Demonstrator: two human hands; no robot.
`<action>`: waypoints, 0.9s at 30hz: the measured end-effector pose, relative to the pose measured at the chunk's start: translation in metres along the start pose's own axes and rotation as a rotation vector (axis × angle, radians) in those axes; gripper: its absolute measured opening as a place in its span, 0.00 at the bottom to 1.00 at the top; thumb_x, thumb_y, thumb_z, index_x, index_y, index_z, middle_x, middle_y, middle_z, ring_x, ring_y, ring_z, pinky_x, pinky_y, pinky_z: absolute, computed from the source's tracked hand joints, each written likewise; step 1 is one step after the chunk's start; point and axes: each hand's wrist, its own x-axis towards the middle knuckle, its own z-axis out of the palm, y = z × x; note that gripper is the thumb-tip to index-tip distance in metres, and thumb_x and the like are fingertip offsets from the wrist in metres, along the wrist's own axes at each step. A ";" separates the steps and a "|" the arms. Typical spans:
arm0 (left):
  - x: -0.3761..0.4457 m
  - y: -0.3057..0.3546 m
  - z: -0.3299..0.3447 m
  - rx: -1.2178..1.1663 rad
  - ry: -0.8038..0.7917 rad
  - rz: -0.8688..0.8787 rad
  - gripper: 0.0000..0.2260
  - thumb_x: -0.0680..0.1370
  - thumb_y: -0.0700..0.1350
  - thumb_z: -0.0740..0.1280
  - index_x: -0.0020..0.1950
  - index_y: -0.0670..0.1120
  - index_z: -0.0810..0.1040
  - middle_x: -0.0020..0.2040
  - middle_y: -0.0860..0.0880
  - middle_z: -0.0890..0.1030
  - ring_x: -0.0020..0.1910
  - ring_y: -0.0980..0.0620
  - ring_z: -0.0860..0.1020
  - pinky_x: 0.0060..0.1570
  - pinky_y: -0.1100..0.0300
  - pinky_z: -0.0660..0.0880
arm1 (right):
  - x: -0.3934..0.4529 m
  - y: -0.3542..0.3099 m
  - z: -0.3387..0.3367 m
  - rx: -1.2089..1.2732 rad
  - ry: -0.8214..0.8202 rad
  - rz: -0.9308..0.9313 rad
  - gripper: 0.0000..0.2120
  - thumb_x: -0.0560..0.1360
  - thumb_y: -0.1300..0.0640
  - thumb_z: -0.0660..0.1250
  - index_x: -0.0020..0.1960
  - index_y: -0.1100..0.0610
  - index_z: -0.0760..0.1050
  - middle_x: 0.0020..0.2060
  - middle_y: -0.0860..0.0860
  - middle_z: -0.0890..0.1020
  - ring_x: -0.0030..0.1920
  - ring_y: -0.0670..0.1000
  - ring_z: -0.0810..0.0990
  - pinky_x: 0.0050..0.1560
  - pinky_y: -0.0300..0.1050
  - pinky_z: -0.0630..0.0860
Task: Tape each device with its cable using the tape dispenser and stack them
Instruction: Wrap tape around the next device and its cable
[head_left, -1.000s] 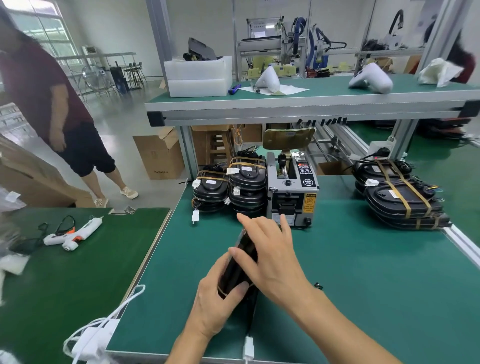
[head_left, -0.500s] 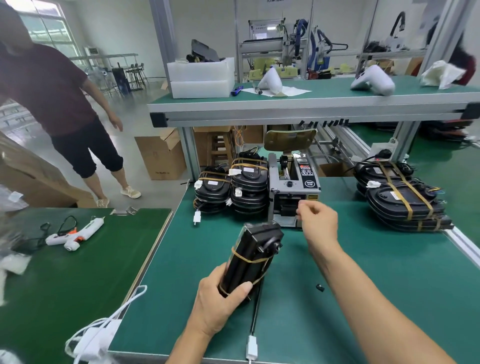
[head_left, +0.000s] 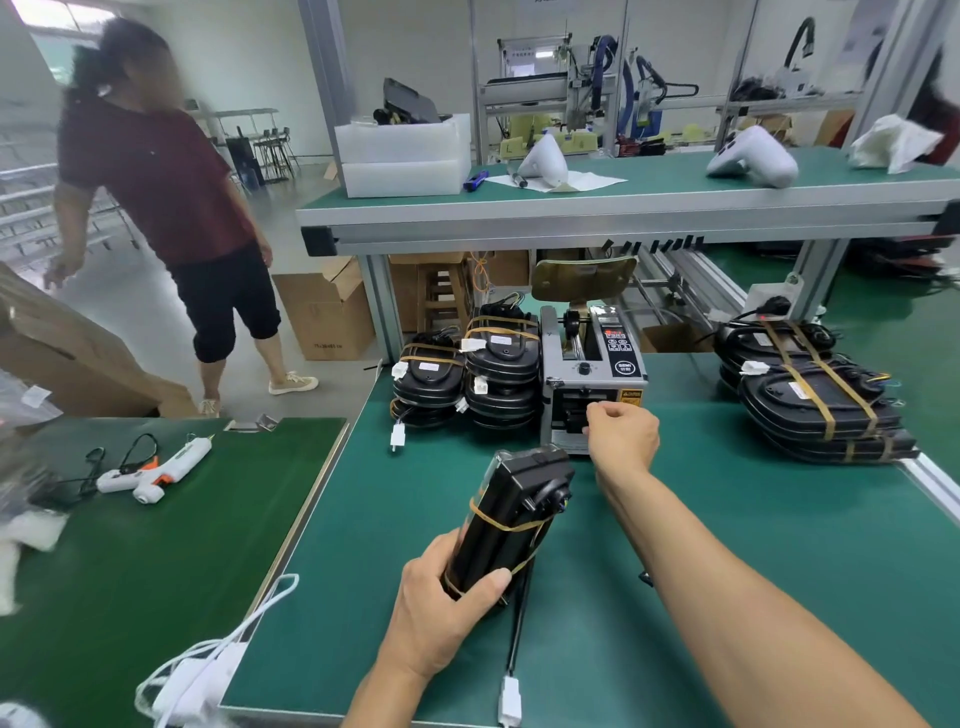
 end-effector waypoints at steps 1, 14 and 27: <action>0.000 0.000 0.000 -0.004 0.000 0.000 0.21 0.70 0.65 0.75 0.56 0.54 0.86 0.44 0.49 0.85 0.42 0.56 0.81 0.47 0.58 0.79 | 0.001 0.000 0.002 0.028 0.009 0.026 0.11 0.73 0.58 0.67 0.35 0.59 0.83 0.35 0.59 0.85 0.43 0.61 0.84 0.43 0.50 0.78; -0.001 -0.002 0.001 -0.014 0.020 0.000 0.20 0.69 0.65 0.75 0.54 0.56 0.85 0.43 0.52 0.85 0.40 0.58 0.81 0.44 0.63 0.77 | 0.006 -0.004 0.018 0.212 0.101 0.219 0.09 0.71 0.58 0.70 0.33 0.49 0.77 0.39 0.53 0.88 0.42 0.56 0.86 0.42 0.43 0.73; -0.001 -0.001 0.000 -0.014 0.019 0.003 0.16 0.69 0.66 0.75 0.51 0.59 0.85 0.42 0.54 0.84 0.40 0.59 0.80 0.43 0.65 0.76 | 0.004 -0.001 0.015 0.101 0.125 0.250 0.04 0.68 0.55 0.71 0.35 0.54 0.80 0.35 0.51 0.84 0.41 0.60 0.84 0.55 0.57 0.83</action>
